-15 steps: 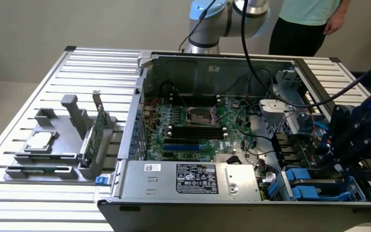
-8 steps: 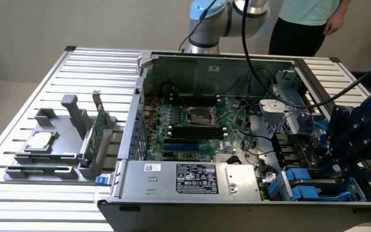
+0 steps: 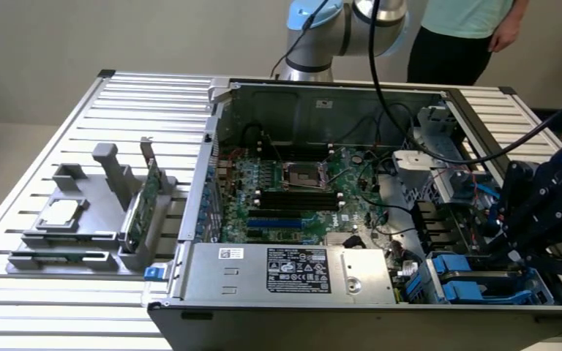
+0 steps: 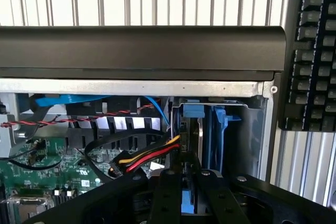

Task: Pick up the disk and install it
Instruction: 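Insert the first disk wire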

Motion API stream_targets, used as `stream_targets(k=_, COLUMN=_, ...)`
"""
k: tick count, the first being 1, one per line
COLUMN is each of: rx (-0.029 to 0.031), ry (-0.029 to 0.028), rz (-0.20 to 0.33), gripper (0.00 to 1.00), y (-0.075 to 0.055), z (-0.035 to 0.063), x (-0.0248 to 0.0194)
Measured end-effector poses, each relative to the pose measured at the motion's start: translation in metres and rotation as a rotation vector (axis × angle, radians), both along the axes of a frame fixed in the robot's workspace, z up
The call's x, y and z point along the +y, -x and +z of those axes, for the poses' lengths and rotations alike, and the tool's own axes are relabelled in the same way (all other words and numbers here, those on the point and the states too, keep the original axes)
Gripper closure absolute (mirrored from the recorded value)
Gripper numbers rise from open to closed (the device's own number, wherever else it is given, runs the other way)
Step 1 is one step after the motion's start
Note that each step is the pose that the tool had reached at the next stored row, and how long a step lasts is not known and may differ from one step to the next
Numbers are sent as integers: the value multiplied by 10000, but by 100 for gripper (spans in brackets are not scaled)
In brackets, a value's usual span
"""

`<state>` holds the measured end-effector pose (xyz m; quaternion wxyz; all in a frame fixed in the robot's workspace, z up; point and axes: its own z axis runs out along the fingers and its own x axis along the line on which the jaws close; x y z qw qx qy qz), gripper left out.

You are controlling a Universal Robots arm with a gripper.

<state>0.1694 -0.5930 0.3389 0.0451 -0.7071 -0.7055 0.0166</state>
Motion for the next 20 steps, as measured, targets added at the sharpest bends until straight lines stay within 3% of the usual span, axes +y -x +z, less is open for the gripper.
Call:
stream_targets(k=14, rx=45, ry=55, rz=-10, gripper=84, y=-7, z=-10, x=21)
stream_targets(k=20, rx=67, ry=51, rz=-35, gripper=84, y=-12, z=-20, x=21)
